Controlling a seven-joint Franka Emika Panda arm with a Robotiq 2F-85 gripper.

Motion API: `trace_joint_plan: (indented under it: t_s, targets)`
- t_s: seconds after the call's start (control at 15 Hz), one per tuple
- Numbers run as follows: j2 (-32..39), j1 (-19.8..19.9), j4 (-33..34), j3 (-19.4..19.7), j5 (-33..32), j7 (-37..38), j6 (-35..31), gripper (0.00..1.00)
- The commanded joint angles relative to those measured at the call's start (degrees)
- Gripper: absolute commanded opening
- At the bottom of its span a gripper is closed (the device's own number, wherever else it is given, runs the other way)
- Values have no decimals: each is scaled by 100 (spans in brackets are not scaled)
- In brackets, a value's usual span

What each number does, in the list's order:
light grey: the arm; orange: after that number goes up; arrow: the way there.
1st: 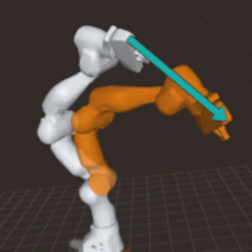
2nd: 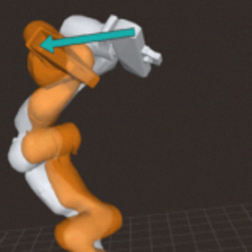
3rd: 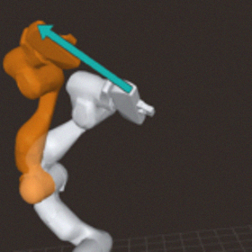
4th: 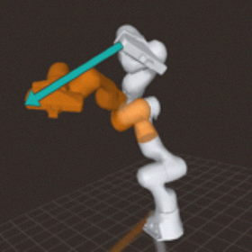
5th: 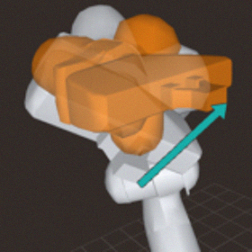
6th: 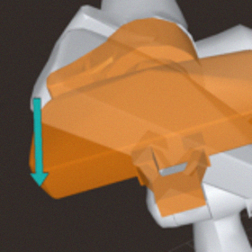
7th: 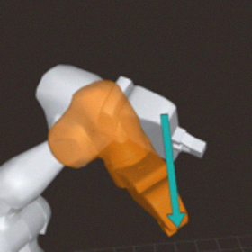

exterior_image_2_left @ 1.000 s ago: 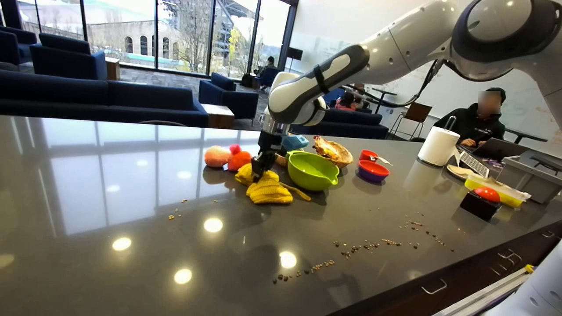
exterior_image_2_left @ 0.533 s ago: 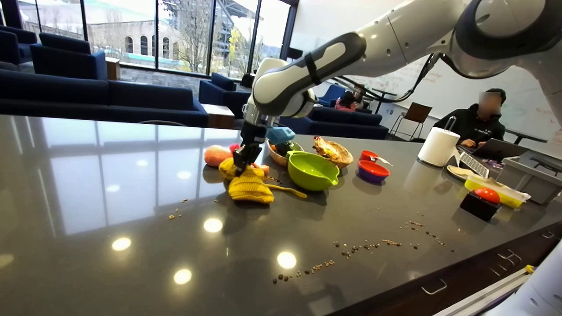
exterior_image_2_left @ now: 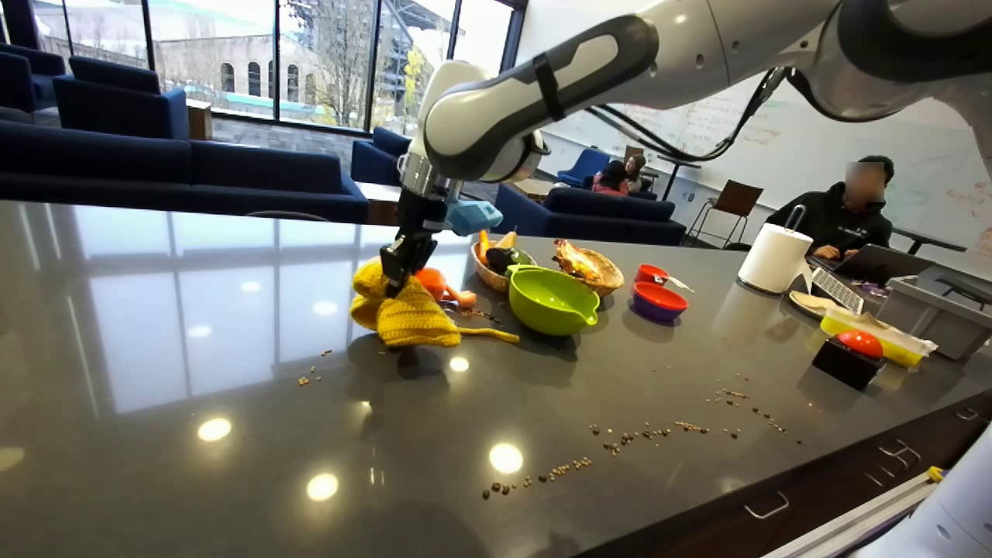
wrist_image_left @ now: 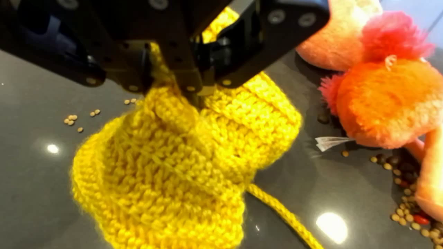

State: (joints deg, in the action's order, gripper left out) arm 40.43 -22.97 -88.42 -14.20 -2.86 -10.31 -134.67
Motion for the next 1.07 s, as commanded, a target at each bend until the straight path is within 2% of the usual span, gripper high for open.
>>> trace_joint_plan:
  t_s: [0.0, 0.4, 0.47, 1.0]
  targets:
    - [-402, -38, -103, -26, -133, 145, 274, 4]
    - [-728, -30, -4, -127, -92, 33, 528, 4]
    - [-490, -17, 79, -133, -40, 31, 372, 18]
    - [-582, -21, 90, -155, -36, 28, 447, 18]
